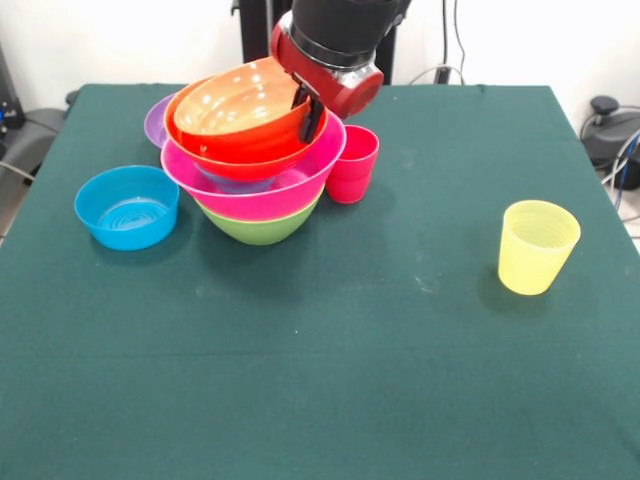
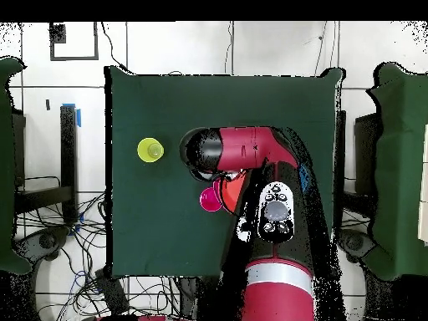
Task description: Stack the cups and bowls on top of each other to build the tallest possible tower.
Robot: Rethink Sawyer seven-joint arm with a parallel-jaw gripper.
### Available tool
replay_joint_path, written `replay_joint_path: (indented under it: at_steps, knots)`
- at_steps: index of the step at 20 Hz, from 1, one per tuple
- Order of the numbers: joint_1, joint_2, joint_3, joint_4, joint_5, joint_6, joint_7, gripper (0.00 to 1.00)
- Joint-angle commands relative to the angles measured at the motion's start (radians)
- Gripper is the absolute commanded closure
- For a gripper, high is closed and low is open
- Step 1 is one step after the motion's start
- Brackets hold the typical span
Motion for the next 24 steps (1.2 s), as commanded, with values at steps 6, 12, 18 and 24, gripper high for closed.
replay_joint_path:
  at_steps: [6, 12, 18, 24]
  knots:
    - [0.012, 0.045, 0.093, -0.002, 0.009, -0.041, -0.04, 0.0]
    - [0.011, 0.036, 0.088, 0.01, -0.003, -0.059, -0.047, 0.0]
    - [0.008, 0.046, 0.093, -0.006, -0.003, -0.055, -0.052, 0.0]
    - [0.006, 0.051, 0.095, -0.013, -0.004, -0.058, -0.054, 0.0]
